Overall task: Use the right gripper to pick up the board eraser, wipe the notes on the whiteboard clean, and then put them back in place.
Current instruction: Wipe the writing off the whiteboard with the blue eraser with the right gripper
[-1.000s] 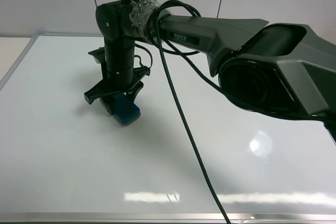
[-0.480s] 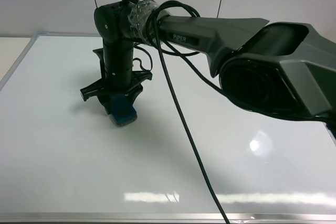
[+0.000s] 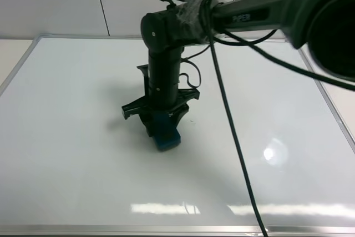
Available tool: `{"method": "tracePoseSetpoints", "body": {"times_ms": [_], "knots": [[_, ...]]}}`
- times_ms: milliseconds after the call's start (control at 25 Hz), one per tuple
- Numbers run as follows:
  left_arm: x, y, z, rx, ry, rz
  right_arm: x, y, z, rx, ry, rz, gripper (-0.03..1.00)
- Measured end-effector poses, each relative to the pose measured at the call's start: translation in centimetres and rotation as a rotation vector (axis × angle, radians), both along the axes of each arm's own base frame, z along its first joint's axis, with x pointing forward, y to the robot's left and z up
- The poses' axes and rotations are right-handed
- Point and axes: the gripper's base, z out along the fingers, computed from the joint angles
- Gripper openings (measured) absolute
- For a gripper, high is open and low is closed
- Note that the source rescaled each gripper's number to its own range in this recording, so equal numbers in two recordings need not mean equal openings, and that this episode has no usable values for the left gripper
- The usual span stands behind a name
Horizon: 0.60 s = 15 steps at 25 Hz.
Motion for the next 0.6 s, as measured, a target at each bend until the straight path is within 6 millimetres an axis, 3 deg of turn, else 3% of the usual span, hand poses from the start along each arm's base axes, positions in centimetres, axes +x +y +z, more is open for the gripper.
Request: {"method": "tracePoseSetpoints", "body": {"times_ms": [360,480,600], "knots": [[0.0,0.0,0.0,-0.001,0.000,0.000,-0.9,-11.7,0.2,-0.091,-0.006,-0.241,0.00],[0.0,0.0,0.0,-0.001,0.000,0.000,-1.4,-13.4,0.2,-0.101,-0.010,-0.275,0.00],[0.0,0.0,0.0,0.000,0.000,0.000,-1.5,-13.5,0.2,-0.100,-0.017,-0.273,0.00]]}}
